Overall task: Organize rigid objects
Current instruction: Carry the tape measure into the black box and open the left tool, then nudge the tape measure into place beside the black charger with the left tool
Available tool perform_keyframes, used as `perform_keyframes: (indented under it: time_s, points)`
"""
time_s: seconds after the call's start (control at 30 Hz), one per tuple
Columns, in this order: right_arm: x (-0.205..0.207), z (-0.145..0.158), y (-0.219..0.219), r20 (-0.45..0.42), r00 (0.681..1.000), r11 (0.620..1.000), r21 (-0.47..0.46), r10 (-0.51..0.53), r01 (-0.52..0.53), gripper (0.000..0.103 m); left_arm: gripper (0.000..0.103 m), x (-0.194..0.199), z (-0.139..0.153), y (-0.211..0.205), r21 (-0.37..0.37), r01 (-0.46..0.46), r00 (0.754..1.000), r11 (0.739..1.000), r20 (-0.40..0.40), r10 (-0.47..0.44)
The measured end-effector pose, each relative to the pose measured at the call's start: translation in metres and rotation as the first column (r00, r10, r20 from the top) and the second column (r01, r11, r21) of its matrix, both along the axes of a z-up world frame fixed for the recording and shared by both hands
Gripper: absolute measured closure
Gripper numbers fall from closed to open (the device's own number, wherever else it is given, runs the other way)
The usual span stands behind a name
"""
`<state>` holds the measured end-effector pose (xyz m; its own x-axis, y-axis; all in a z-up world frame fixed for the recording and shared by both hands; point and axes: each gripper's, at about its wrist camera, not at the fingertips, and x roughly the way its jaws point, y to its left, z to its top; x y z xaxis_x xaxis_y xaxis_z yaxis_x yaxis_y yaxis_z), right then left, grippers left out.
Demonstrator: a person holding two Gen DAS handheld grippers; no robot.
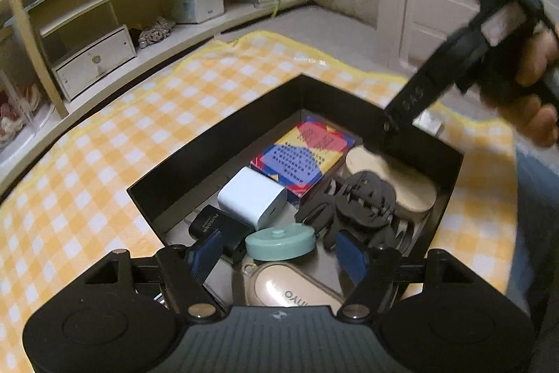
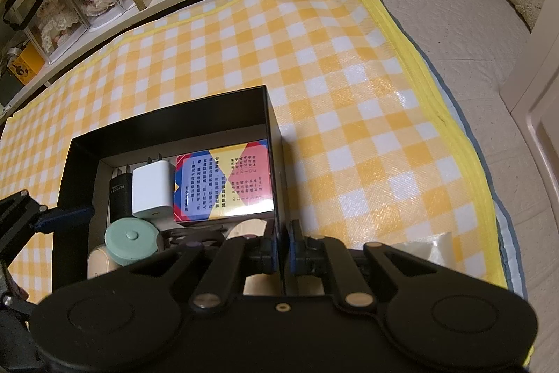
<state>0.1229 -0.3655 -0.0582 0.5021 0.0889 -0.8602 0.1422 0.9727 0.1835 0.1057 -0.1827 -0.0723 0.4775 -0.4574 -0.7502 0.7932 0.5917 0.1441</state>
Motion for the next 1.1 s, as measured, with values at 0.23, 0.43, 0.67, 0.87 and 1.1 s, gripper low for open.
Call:
perform_keyframes:
  time_s: [0.23, 0.43, 0.67, 0.87, 1.1]
  points:
    - [0.0, 0.0, 0.001, -0.001, 1.0, 1.0, 0.0, 0.002, -0.002, 0.096, 0.034, 0.003, 0.003, -0.01, 0.193, 0.123, 0.992, 0.973, -0.029, -0.119]
    - [0.001, 0.0, 0.001, 0.0, 1.0, 1.0, 0.002, 0.003, -0.003, 0.096, 0.034, 0.002, 0.009, -0.023, 0.316, 0.179, 0.983, 0.932, -0.095, -0.157]
    - [0.001, 0.0, 0.0, 0.0, 1.0, 1.0, 0.006, 0.003, -0.003, 0.095, 0.035, -0.002, 0.021, -0.022, 0.359, 0.202, 0.979, 0.911, -0.095, -0.18]
    - [0.001, 0.0, 0.0, 0.0, 1.0, 1.0, 0.006, 0.006, -0.006, 0.095, 0.066, 0.01, 0.039, -0.011, 0.167, 0.154, 0.963, 0.974, -0.245, -0.11]
    - [0.0, 0.0, -0.003, 0.003, 1.0, 1.0, 0.016, 0.007, -0.007, 0.095, 0.099, 0.017, 0.033, -0.025, 0.148, 0.163, 0.946, 0.975, -0.303, -0.112]
